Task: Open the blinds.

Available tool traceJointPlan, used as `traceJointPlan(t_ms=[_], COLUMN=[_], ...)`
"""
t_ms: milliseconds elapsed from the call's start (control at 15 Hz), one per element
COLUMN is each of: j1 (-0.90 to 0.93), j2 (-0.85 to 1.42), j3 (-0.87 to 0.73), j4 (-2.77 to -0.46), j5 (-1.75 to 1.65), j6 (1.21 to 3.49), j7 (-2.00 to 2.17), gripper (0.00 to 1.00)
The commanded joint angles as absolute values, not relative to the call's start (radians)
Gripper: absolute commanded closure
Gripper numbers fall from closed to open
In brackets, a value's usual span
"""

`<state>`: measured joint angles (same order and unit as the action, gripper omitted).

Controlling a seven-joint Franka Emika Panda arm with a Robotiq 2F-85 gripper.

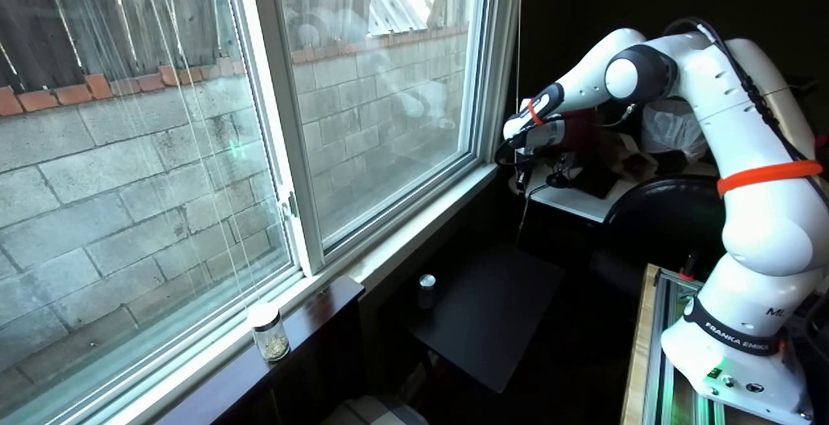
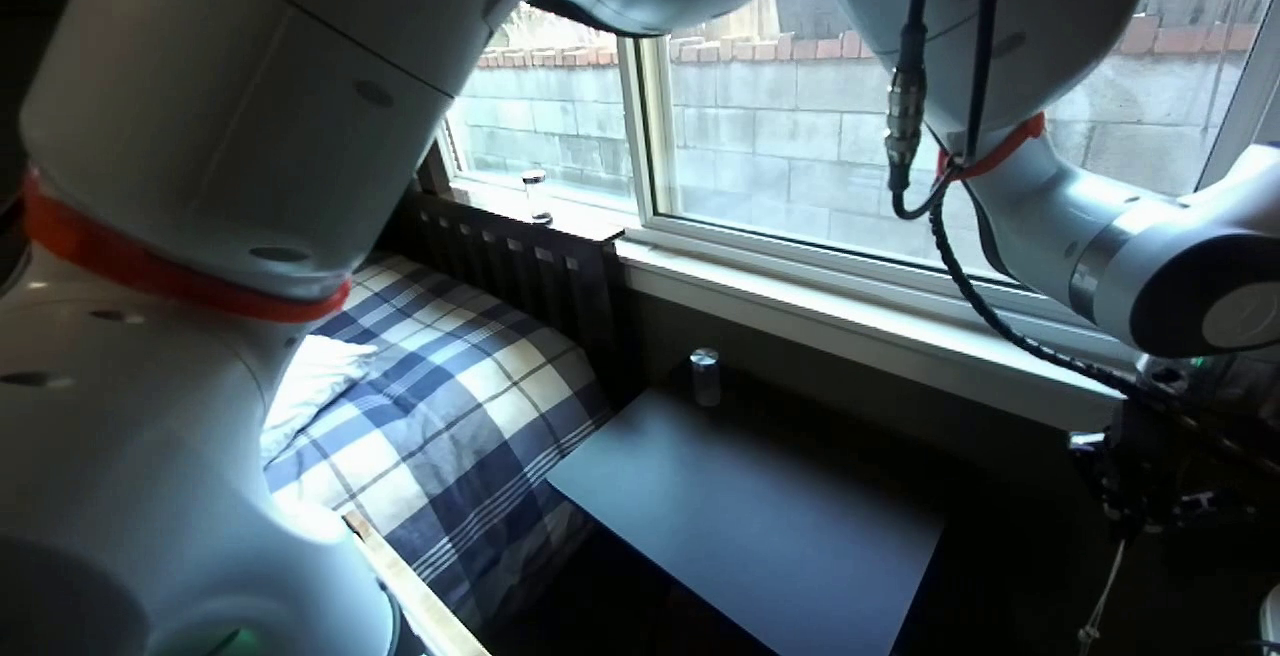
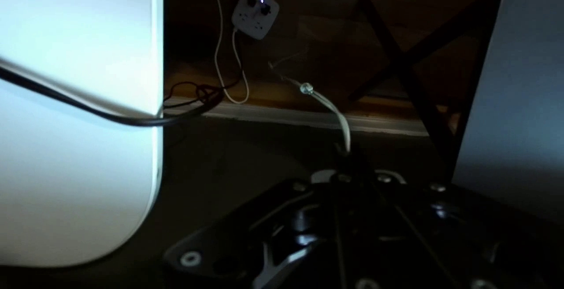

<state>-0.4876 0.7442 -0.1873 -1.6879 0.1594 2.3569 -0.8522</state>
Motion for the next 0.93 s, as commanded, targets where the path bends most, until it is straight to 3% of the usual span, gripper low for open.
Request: traceJointPlan(t_ms=[0,600,667,733,867], j1=[-0.509,-0.533,-0.535,-0.537,-0.54], j2=[0.908,0.976,0.97,0.961,0.956], j3=[-0.196,-0.174,-0.169,-0.162,-0.153], j4=[-1.599,-1.499,-1.502,-1.508,-1.521], j5=[0.087,0.024,0.022,0.023,0.02], j6=[2.369,2.329,2.326,2.326,2.313], j7=[-0.781,-0.755,-0.763,-0.769,-0.778], gripper=[1.0,1.0,0.73,0.72,0.59])
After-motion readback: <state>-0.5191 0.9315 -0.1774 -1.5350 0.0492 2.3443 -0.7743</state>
